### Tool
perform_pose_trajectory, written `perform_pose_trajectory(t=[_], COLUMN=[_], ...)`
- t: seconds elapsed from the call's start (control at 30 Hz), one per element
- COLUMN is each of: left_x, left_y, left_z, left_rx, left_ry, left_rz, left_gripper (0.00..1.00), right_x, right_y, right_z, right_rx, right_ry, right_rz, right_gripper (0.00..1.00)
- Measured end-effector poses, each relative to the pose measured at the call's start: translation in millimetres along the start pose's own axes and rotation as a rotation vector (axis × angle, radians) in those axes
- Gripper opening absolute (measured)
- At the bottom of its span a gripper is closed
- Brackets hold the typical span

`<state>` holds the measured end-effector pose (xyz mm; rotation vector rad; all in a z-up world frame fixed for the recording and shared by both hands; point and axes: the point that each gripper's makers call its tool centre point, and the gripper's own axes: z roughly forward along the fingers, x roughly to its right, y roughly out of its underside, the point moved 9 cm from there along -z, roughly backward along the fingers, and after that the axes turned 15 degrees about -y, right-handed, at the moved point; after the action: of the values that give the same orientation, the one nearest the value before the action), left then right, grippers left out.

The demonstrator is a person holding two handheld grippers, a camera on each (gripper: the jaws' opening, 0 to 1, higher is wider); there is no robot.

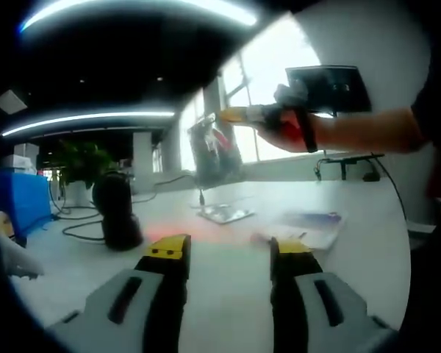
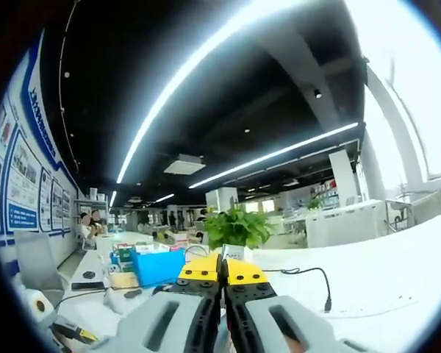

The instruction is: Clip sheet goods on table flip sheet goods clip sheet goods scan sheet goods put sheet goods back to table

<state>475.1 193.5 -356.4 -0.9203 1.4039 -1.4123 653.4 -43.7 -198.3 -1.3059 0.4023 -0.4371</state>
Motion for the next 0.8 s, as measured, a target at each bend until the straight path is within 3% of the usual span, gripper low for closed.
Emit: perform_pose_trajectory(t=[0.4, 0.8], left_x=[0.8, 1.0], left_y=[0.2, 0.6], left_z=[0.3, 1.3], left_rx=[-0.003, -0.009], left_ry=[-0.001, -0.004], left_rz=[0.005, 0.01], left_gripper=[0.36, 0.35], right_x=[2.8, 4.9], right_y=[-3.5, -0.5], right_z=[-4.2, -10.2], right_rx=[-0.048, -0.087], right_ry=[-0.07, -0.112], right_rz=[-0.08, -0.23], right_gripper=[0.0, 0.0])
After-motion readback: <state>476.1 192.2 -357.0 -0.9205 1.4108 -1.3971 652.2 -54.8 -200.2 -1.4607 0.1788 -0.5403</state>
